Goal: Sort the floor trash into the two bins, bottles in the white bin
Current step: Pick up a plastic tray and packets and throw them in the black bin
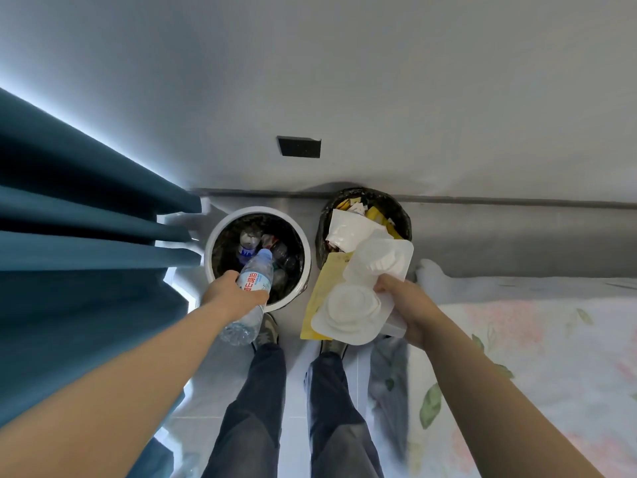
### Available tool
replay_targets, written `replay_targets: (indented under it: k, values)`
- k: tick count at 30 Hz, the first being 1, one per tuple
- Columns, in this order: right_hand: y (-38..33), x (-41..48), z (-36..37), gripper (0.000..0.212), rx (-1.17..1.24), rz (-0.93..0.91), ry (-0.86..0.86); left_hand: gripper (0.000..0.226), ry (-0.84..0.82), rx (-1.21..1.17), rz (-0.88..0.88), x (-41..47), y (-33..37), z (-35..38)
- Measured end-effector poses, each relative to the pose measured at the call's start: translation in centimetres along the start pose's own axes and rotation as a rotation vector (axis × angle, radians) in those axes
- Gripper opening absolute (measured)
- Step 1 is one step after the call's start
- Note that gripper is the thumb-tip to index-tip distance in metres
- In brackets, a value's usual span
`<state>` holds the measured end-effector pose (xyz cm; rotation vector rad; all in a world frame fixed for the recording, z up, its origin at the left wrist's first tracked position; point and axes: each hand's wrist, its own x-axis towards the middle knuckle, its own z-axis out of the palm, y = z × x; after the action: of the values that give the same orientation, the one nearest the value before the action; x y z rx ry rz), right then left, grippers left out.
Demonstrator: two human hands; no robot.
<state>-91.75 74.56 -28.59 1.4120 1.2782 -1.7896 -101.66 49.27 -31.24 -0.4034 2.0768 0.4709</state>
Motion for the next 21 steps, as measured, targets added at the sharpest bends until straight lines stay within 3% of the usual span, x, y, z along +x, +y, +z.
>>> replay_targets:
  k: [5,14,21]
  values:
    - [0.8,4.9,-0.2,0.037,0.033,0.02,0.079,0.055,-0.001,0.036,0.011,4.7,-0.2,2.0]
    - [1.5,12.2,-0.6,0.026,0.082,-0.033,0.149,0.053,0.041,0.076,0.008,12.3,-1.0,4.8]
    - [-0.3,17.4,-1.0,0.017,0.114,-0.063,0.158,0.067,0.101,0.119,0.033,15.8,-1.3,6.8]
